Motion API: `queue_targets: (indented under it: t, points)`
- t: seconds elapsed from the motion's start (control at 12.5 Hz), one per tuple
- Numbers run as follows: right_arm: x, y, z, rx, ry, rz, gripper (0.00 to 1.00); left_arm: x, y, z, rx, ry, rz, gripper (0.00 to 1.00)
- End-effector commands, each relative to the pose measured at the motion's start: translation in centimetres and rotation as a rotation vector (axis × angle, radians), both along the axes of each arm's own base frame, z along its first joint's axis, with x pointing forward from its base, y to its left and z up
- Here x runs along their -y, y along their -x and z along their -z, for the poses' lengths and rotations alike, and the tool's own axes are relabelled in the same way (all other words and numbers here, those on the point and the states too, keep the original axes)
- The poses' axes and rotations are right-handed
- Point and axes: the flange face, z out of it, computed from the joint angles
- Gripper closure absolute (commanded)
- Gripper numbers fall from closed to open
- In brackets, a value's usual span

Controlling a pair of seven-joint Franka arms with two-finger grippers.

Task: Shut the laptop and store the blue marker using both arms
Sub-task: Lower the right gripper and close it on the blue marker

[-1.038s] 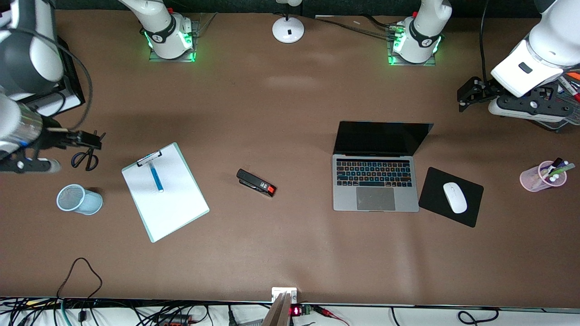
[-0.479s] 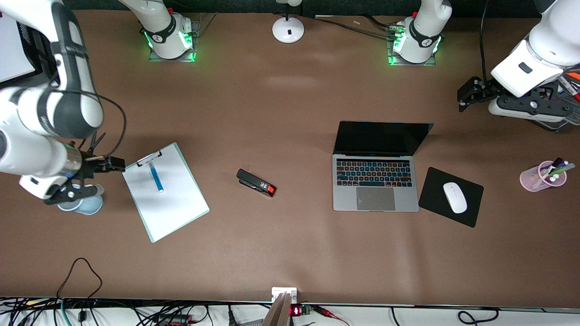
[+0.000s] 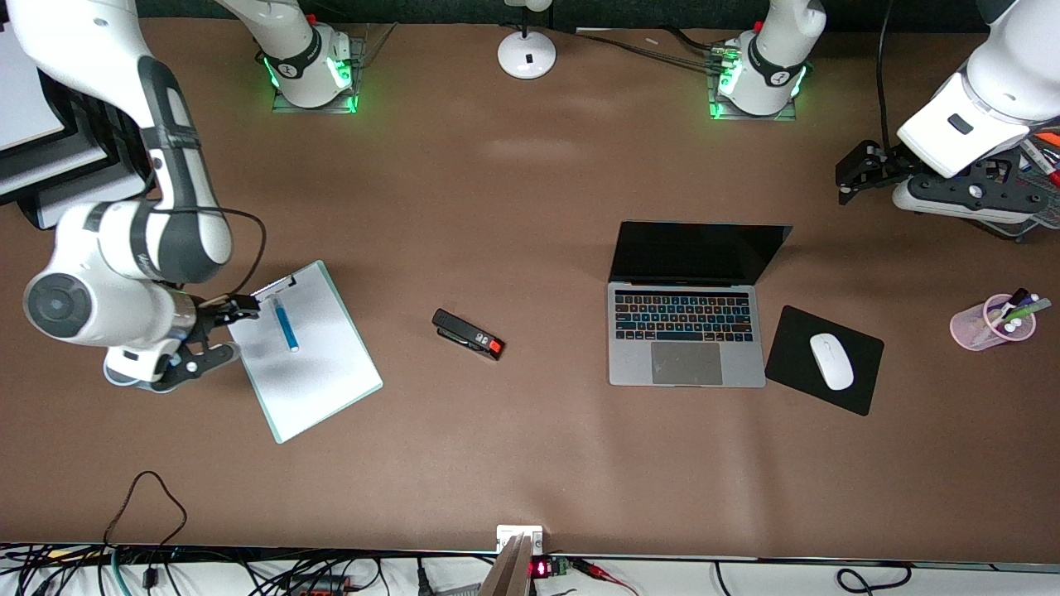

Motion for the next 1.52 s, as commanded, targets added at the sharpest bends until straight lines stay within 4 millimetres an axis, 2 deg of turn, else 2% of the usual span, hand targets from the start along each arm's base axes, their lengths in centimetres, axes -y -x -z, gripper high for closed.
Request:
queue_targets:
  t: [0.0,0.16,0.48,0.72,1.04,1.28,1.44]
  points:
    - [-0.9,-0.3,2.2,0.016,-0.005,-0.040,0.00,-0.1,-0.1,-0.5,0.000,-0.019,0.007,0.00]
    - [-2.4,-0.4,2.7,0.034,-0.003,-0.066,0.00,0.0,-0.1,-0.5,0.000,-0.019,0.008,0.00]
    - [-2.0,-1.1,6.1,0.065,0.001,-0.062,0.08,0.0,-0.1,-0.5,-0.002,-0.019,0.008,0.00]
    - [-2.5,-1.0,7.0,0.056,0.005,-0.057,0.17,-0.1,-0.1,-0.5,-0.002,-0.019,0.005,0.00]
    - [-2.6,-0.7,8.2,0.038,0.007,-0.054,0.23,-0.2,-0.1,-0.5,-0.002,-0.017,0.002,0.00]
    - [-2.9,-0.4,9.4,0.017,0.009,-0.058,0.39,-0.5,-0.1,-0.5,-0.004,-0.018,-0.001,0.00]
    - [-3.4,-0.2,9.6,0.008,-0.004,-0.056,0.41,-0.7,-0.2,-0.5,-0.004,-0.018,-0.003,0.00]
